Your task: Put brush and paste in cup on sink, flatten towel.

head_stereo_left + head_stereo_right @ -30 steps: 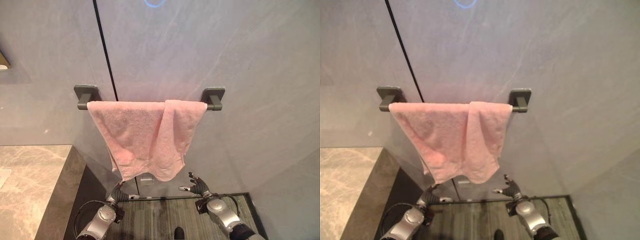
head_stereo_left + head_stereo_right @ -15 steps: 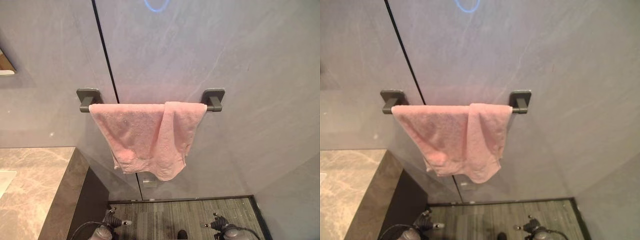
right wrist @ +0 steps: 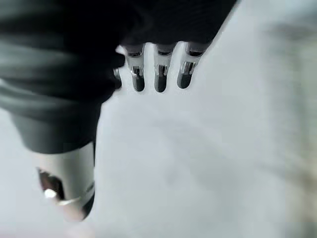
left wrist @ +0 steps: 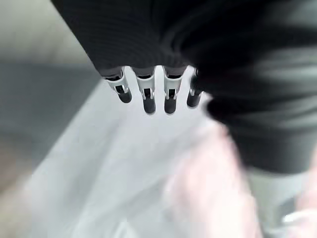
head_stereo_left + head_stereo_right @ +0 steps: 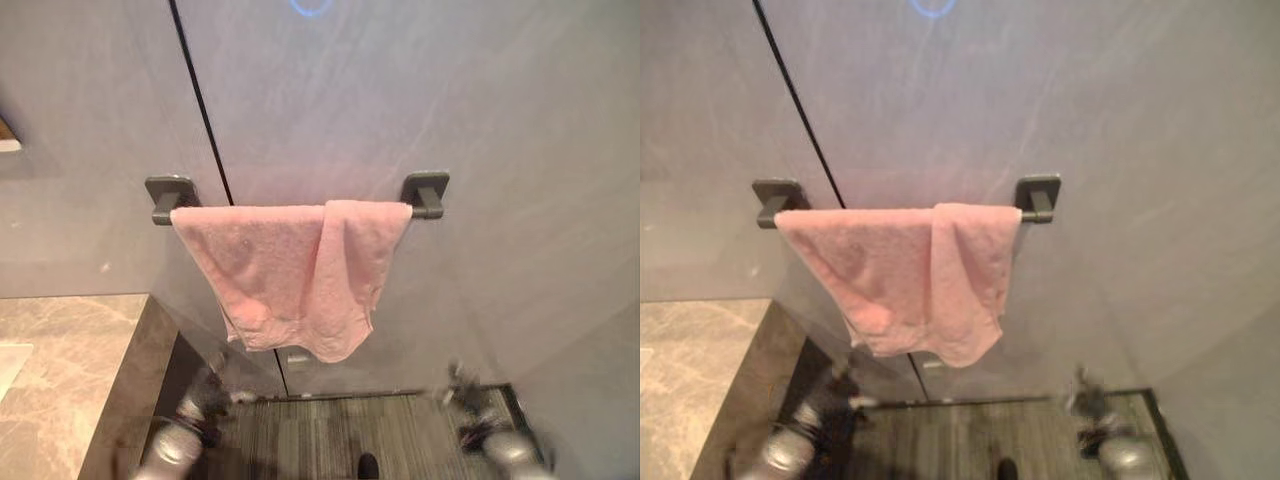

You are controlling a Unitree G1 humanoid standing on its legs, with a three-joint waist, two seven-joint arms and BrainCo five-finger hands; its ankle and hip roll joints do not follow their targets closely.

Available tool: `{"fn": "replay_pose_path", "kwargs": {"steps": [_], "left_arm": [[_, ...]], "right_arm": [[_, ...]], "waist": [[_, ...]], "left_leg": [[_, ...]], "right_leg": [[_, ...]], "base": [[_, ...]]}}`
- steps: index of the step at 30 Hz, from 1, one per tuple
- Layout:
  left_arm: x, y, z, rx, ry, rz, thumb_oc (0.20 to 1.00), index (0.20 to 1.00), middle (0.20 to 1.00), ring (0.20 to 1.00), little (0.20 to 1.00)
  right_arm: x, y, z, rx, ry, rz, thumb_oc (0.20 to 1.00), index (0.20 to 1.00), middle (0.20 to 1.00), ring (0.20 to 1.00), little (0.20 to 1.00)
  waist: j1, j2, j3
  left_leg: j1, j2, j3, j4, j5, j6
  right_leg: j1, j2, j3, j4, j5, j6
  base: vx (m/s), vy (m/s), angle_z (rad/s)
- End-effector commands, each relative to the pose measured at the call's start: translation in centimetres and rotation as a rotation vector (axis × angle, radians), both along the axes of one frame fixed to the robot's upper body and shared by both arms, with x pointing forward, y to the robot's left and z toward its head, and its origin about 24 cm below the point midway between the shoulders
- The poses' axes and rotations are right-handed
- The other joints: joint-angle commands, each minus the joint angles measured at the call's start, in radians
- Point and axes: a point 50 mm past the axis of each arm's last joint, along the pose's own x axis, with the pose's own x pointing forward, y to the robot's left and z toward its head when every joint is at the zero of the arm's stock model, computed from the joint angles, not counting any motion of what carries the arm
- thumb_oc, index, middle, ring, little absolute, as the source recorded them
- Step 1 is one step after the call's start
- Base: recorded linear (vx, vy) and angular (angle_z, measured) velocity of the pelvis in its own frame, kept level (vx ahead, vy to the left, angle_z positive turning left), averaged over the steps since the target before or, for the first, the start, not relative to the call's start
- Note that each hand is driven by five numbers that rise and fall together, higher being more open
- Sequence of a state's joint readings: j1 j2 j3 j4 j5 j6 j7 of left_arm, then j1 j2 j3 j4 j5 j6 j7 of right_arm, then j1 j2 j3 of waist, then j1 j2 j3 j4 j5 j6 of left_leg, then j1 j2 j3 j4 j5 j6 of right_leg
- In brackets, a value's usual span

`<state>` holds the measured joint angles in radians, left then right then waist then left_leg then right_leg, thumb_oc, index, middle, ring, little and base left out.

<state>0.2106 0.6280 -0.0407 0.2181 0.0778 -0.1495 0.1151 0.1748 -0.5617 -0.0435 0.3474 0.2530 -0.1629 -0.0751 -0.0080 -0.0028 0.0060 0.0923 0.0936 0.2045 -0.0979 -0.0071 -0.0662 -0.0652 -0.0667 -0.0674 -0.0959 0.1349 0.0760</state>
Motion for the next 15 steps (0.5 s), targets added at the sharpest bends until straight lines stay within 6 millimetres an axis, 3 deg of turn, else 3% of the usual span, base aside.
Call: {"fn": "replay_pose_path", "kwargs": {"steps": [1, 4, 6, 7, 8, 9, 10, 11, 13, 14, 15], "left_arm": [[0.2, 1.7, 3.4, 0.140, -0.153, -0.026, 1.000, 1.000, 1.000, 1.000, 1.000], [-1.9, 4.8, 8.6, 0.374, -0.341, 0.113, 1.000, 1.000, 1.000, 1.000, 1.000], [-2.1, 4.8, 8.6, 0.375, -0.341, 0.115, 1.000, 1.000, 1.000, 1.000, 1.000], [-2.7, 5.4, 10.6, 0.476, -0.431, 0.170, 1.000, 1.000, 1.000, 1.000, 1.000], [-2.7, 5.4, 10.6, 0.476, -0.431, 0.170, 1.000, 1.000, 1.000, 1.000, 1.000], [-2.5, 5.0, 14.1, 0.673, -0.599, 0.172, 1.000, 1.000, 1.000, 1.000, 1.000], [-2.5, 5.0, 14.1, 0.681, -0.603, 0.176, 1.000, 1.000, 1.000, 1.000, 1.000], [-2.0, 4.3, 16.0, 0.773, -0.700, 0.150, 1.000, 1.000, 1.000, 1.000, 1.000], [-2.0, 4.3, 16.0, 0.780, -0.703, 0.154, 1.000, 1.000, 1.000, 1.000, 1.000], [-1.6, 3.0, 17.7, 0.843, -0.795, 0.090, 1.000, 1.000, 1.000, 1.000, 1.000], [-1.4, 2.4, 18.2, 0.859, -0.826, 0.058, 1.000, 1.000, 1.000, 1.000, 1.000]], "right_arm": [[0.4, -0.7, 2.9, -0.062, -0.170, -0.014, 1.000, 1.000, 1.000, 1.000, 1.000], [-1.1, -3.5, 8.8, -0.302, -0.390, -0.164, 1.000, 1.000, 1.000, 1.000, 1.000], [-1.1, -3.4, 8.8, -0.306, -0.389, -0.163, 1.000, 1.000, 1.000, 1.000, 1.000], [-1.1, -3.1, 12.4, -0.487, -0.516, -0.174, 1.000, 1.000, 1.000, 1.000, 1.000], [-1.1, -3.1, 12.4, -0.487, -0.516, -0.174, 1.000, 1.000, 1.000, 1.000, 1.000], [-0.4, -1.1, 16.1, -0.628, -0.695, -0.117, 1.000, 1.000, 1.000, 1.000, 1.000], [-0.4, -1.0, 16.1, -0.629, -0.697, -0.117, 1.000, 1.000, 1.000, 1.000, 1.000], [0.2, 0.9, 17.8, -0.701, -0.783, -0.031, 1.000, 1.000, 1.000, 1.000, 1.000], [0.3, 1.0, 17.8, -0.705, -0.785, -0.032, 1.000, 1.000, 1.000, 1.000, 1.000], [0.8, 3.2, 19.6, -0.794, -0.870, 0.075, 1.000, 1.000, 1.000, 1.000, 1.000], [1.1, 3.9, 20.0, -0.805, -0.897, 0.109, 1.000, 1.000, 1.000, 1.000, 1.000]], "waist": [[-0.008, -0.029, 0.011], [-0.007, -0.032, 0.004], [-0.008, -0.032, 0.004], [-0.006, -0.031, 0.002], [-0.006, -0.031, 0.002], [-0.002, -0.032, -0.004], [-0.003, -0.034, -0.002], [0.002, -0.035, -0.005], [0.001, -0.036, -0.002], [0.007, -0.037, -0.005], [0.010, -0.038, -0.009]], "left_leg": [[-0.049, 0.014, -0.025, 0.011, 0.026, -0.022], [-0.045, 0.015, -0.022, 0.011, 0.014, -0.018], [-0.045, 0.015, -0.021, 0.011, 0.013, -0.018], [-0.043, 0.017, -0.020, 0.011, 0.010, -0.016], [-0.043, 0.017, -0.020, 0.011, 0.010, -0.016], [-0.041, 0.018, -0.018, 0.011, 0.006, -0.017], [-0.041, 0.018, -0.017, 0.011, 0.005, -0.017], [-0.040, 0.019, -0.016, 0.011, 0.005, -0.018], [-0.039, 0.019, -0.015, 0.011, 0.005, -0.018], [-0.038, 0.018, -0.011, 0.011, 0.009, -0.018], [-0.037, 0.018, -0.013, 0.011, 0.006, -0.019]], "right_leg": [[0.085, -0.104, -0.017, 0.009, -0.040, 0.095], [0.086, -0.105, -0.016, 0.009, -0.043, 0.097], [0.086, -0.105, -0.015, 0.009, -0.042, 0.097], [0.085, -0.104, -0.014, 0.009, -0.043, 0.097], [0.085, -0.104, -0.014, 0.009, -0.043, 0.097], [0.083, -0.104, -0.009, 0.009, -0.043, 0.101], [0.083, -0.104, -0.008, 0.009, -0.043, 0.101], [0.082, -0.105, -0.007, 0.009, -0.041, 0.103], [0.081, -0.105, -0.005, 0.009, -0.040, 0.103], [0.082, -0.104, -0.004, 0.009, -0.036, 0.103], [0.082, -0.104, -0.002, 0.009, -0.038, 0.104]], "base": [[0.00, 0.000, 0.00], [0.03, 0.000, -0.04], [0.01, -0.001, -0.06], [0.01, -0.002, -0.07], [0.00, 0.003, -0.08], [-0.01, 0.005, -0.05], [-0.02, 0.007, -0.07], [-0.01, 0.002, -0.04], [-0.01, 0.001, -0.03], [0.00, 0.000, 0.00], [0.00, 0.000, 0.00]]}}
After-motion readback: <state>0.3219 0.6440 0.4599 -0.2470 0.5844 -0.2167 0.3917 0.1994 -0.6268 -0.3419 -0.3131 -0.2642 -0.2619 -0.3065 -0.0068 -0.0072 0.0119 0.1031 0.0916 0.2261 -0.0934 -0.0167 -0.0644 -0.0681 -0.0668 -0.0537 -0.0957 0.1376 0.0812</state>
